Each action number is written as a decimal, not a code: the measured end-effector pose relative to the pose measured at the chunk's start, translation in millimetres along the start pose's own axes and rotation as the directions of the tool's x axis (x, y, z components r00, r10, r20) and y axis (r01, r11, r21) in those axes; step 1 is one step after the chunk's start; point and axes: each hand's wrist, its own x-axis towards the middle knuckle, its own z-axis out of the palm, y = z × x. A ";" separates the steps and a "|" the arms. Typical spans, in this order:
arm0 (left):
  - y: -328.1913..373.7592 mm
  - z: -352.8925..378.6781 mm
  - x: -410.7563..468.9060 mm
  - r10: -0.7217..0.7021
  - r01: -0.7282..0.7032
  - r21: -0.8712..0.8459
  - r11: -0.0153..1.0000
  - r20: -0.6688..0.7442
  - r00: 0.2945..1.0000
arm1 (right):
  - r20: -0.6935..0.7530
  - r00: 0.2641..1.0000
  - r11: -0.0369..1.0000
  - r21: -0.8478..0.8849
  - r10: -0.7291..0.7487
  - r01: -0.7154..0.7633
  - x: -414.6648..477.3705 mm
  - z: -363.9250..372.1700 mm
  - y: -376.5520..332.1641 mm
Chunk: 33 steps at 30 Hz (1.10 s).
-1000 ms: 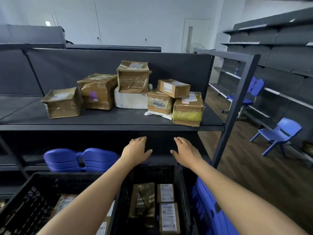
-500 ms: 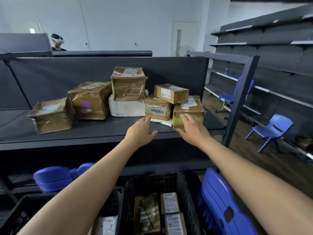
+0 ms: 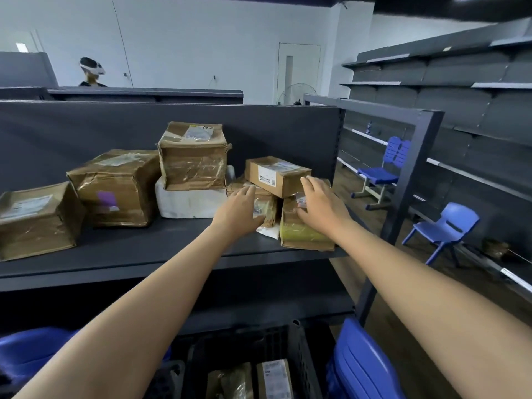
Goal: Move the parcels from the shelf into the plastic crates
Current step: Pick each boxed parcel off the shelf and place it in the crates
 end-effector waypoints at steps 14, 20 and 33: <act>9.0 44.0 95.6 0.066 -0.065 0.006 0.998 -0.080 0.995 | -0.030 0.991 0.990 -0.048 -0.132 0.130 72.7 33.4 20.8; 11.8 46.8 105.6 0.160 -0.155 0.038 0.987 -0.178 0.971 | -0.113 0.976 0.983 -0.019 -0.186 0.185 77.8 36.9 27.5; -18.8 -7.7 42.0 -0.122 0.066 -0.358 0.931 -0.135 0.983 | -0.328 0.835 0.885 -0.010 -0.443 0.466 35.8 20.6 47.6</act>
